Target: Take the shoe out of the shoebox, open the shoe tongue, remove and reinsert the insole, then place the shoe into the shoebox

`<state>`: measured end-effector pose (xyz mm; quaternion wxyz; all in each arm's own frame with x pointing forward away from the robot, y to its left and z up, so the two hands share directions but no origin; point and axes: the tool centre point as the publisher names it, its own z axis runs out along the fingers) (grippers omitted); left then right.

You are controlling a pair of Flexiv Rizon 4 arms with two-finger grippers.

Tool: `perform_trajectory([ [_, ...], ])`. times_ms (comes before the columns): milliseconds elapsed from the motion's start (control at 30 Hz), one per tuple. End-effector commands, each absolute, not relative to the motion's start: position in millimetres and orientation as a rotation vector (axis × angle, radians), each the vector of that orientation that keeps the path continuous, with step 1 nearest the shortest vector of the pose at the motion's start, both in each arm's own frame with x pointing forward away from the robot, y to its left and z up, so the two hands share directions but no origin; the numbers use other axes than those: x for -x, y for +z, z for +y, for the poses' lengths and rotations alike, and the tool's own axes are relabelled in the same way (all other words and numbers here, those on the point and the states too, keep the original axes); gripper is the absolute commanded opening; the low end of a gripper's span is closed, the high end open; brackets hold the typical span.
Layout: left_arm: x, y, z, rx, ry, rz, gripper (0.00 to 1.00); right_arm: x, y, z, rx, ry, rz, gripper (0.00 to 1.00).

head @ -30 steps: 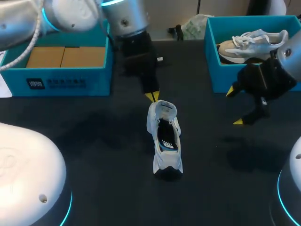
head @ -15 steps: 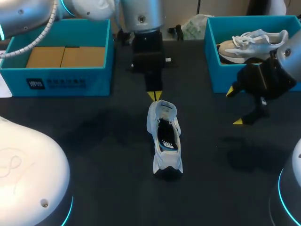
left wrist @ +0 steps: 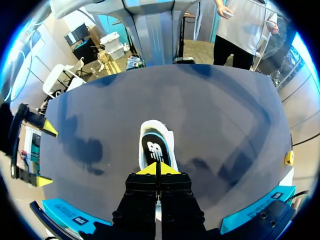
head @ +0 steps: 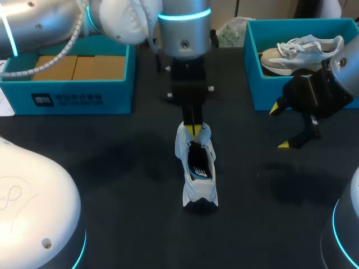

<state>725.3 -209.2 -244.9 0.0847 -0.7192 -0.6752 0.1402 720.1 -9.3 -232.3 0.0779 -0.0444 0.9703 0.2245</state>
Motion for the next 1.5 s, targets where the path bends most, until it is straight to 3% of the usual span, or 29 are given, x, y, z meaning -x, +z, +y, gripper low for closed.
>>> perform_trajectory([
  [33, -717, -257, -217, 2.151, 0.380, -2.015, 0.00, -719, -233, -9, 0.132, 0.670, 2.905, 1.00],
  [633, -715, -314, -215, 2.205, 0.234, -2.080, 0.00, -719, -233, -9, 0.132, 0.670, 2.905, 1.00],
  [1500, -734, -355, -220, 2.212, 0.135, -2.226, 0.00, -719, -233, -9, 0.132, 0.670, 2.905, 1.00],
])
